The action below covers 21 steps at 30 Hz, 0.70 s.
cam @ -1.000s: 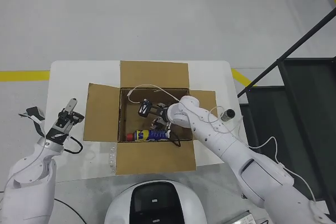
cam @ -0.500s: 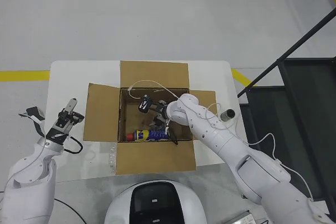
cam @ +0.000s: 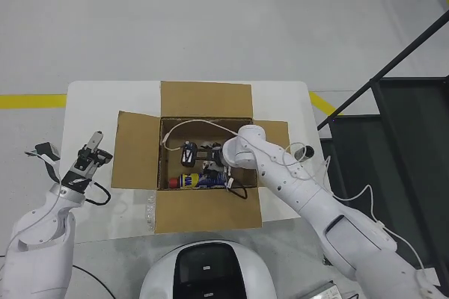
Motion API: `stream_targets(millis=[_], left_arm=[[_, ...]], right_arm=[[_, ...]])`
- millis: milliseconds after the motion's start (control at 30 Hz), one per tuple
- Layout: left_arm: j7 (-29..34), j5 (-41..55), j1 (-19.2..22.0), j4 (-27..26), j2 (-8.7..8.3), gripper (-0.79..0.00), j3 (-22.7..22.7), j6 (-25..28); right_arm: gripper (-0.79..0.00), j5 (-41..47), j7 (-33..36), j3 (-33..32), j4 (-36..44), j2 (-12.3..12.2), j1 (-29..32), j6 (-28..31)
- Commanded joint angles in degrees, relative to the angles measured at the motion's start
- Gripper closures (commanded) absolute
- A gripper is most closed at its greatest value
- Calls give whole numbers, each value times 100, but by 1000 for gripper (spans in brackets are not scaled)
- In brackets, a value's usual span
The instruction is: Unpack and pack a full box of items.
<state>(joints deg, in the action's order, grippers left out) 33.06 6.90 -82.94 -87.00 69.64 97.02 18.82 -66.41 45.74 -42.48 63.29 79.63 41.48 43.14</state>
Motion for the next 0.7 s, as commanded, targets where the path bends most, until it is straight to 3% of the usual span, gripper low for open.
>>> stream_targets(millis=[0, 267, 667], left_arm=[[0, 0, 0, 0, 0, -785, 0, 0], [0, 0, 0, 0, 0, -785, 0, 0], [0, 0, 0, 0, 0, -785, 0, 0]], right_arm=[[-785, 74, 107, 9, 26, -7, 6, 96], [-785, 150, 407, 342, -150, 108, -144, 106], [-785, 102, 145, 836, -915, 415, -558, -31]])
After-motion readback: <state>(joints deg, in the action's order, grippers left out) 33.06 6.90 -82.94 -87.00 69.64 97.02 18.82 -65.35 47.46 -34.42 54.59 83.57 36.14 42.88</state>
